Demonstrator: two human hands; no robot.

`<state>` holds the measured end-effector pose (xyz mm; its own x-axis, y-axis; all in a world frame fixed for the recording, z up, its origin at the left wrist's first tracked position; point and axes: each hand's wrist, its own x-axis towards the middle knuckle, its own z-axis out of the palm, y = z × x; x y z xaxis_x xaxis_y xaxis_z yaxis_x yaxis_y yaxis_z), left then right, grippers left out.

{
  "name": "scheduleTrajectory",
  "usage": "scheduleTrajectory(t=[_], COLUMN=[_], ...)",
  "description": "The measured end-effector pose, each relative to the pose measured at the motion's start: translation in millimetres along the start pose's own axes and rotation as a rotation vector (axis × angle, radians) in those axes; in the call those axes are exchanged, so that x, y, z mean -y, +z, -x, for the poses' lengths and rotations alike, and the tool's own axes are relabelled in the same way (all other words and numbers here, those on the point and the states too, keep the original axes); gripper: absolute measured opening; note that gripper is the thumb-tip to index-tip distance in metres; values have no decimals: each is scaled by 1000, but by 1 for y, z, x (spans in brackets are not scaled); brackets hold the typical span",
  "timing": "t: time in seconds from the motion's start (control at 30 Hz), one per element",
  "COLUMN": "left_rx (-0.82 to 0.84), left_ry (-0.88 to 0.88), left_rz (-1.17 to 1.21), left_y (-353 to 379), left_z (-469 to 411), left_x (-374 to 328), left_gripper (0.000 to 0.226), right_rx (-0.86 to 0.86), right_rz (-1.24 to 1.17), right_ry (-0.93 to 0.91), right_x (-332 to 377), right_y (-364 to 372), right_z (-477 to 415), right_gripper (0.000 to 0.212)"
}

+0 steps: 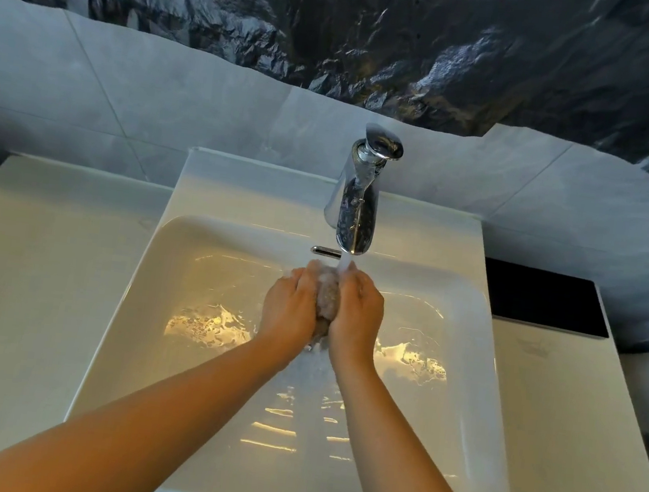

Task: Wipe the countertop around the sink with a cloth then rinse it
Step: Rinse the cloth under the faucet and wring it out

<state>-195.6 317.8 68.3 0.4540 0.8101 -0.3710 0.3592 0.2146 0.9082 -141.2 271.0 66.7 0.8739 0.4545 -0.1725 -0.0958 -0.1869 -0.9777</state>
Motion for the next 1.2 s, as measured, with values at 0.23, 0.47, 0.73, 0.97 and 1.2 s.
scheduleTrajectory(t=[0.23, 0.47, 0.73, 0.97, 1.2], left_rx=[-52, 27, -45, 58, 33], left_ry=[137, 50, -62, -193, -145], left_rz=[-72, 1, 44, -120, -256], left_y=[-16, -9, -3, -34, -74], left_z=[3, -5, 7, -12, -1], left_x=[-4, -8, -10, 5, 12], left_gripper=[35, 17, 33, 44, 42], right_rx=[133, -23, 20, 211, 109], right_rz=[617, -30, 55, 452, 471], right_ry=[-83, 10, 155, 192, -418], right_x=[-9, 11, 8, 25, 98], right_y=[-27, -10, 0, -31, -65], right_z=[-26, 17, -3, -16, -15], right_gripper=[46, 21, 29, 47, 40])
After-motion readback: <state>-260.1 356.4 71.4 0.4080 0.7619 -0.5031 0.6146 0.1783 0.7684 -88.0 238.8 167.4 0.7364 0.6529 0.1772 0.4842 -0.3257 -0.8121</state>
